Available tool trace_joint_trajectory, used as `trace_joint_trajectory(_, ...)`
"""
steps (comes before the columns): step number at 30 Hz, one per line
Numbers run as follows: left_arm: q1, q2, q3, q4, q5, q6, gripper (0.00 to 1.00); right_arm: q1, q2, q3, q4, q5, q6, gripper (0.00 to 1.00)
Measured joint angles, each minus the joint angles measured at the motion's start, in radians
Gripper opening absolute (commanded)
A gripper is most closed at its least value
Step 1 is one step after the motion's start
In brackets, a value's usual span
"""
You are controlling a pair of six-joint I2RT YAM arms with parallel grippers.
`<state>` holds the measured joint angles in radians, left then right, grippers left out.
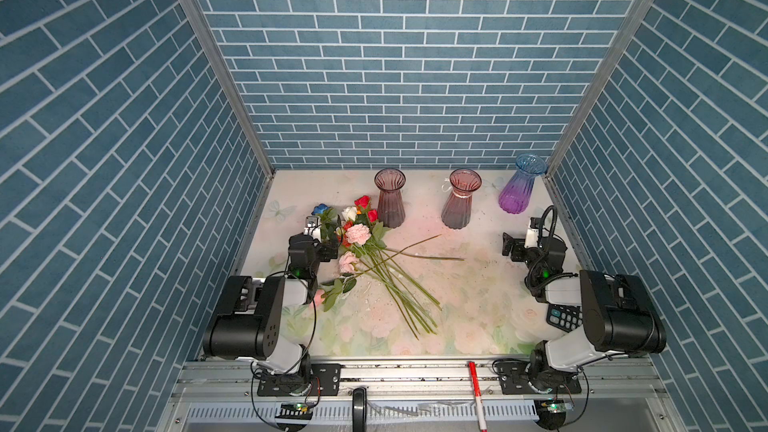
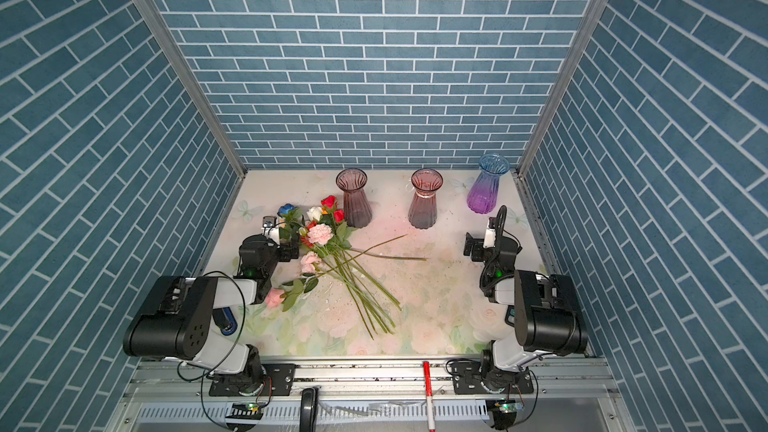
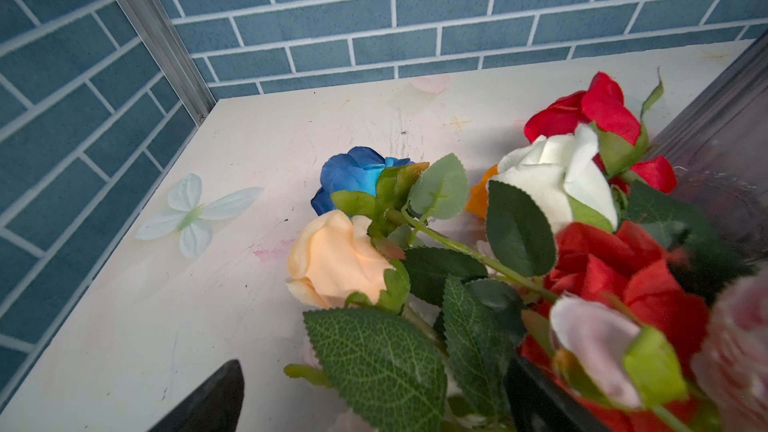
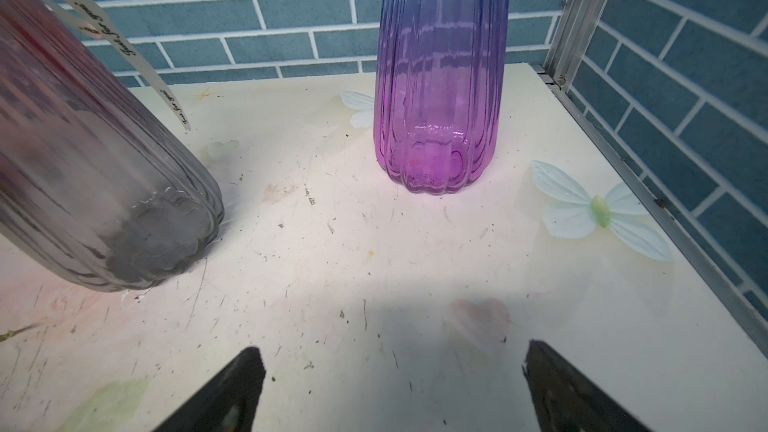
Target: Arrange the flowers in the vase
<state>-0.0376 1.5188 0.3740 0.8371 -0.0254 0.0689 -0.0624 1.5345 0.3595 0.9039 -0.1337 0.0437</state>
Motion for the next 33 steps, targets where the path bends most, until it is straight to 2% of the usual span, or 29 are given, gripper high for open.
trace_joint_trajectory(13, 0.0, 0.0, 0.0, 0.006, -0.019, -0.001, 1.0, 0.0, 0.0, 0.004, -0.014, 0.005, 0.001, 0.99)
trace_joint_trajectory(19, 0.0, 0.0, 0.0, 0.008, -0.029, -0.001, 1.0, 0.015, -0.003, 0.023, -0.042, 0.121, 0.004, 0.99)
trace_joint_trajectory(22, 0.0, -0.016, -0.001, -0.005, -0.067, -0.011, 1.0, 0.058, -0.104, 0.032, -0.184, 0.207, 0.004, 0.99)
trace_joint_trajectory(27, 0.0, -0.308, -0.005, -0.159, -0.161, -0.06, 1.0, 0.084, -0.381, 0.2, -0.519, 0.241, 0.088, 0.99)
trace_joint_trajectory(30, -0.004, -0.47, 0.05, -0.296, -0.158, -0.129, 1.0, 0.079, -0.488, 0.301, -0.659, 0.242, 0.245, 0.99)
trace_joint_trajectory(33, -0.013, -0.541, 0.136, -0.451, -0.097, -0.236, 1.0, 0.074, -0.534, 0.321, -0.752, 0.195, 0.407, 0.99)
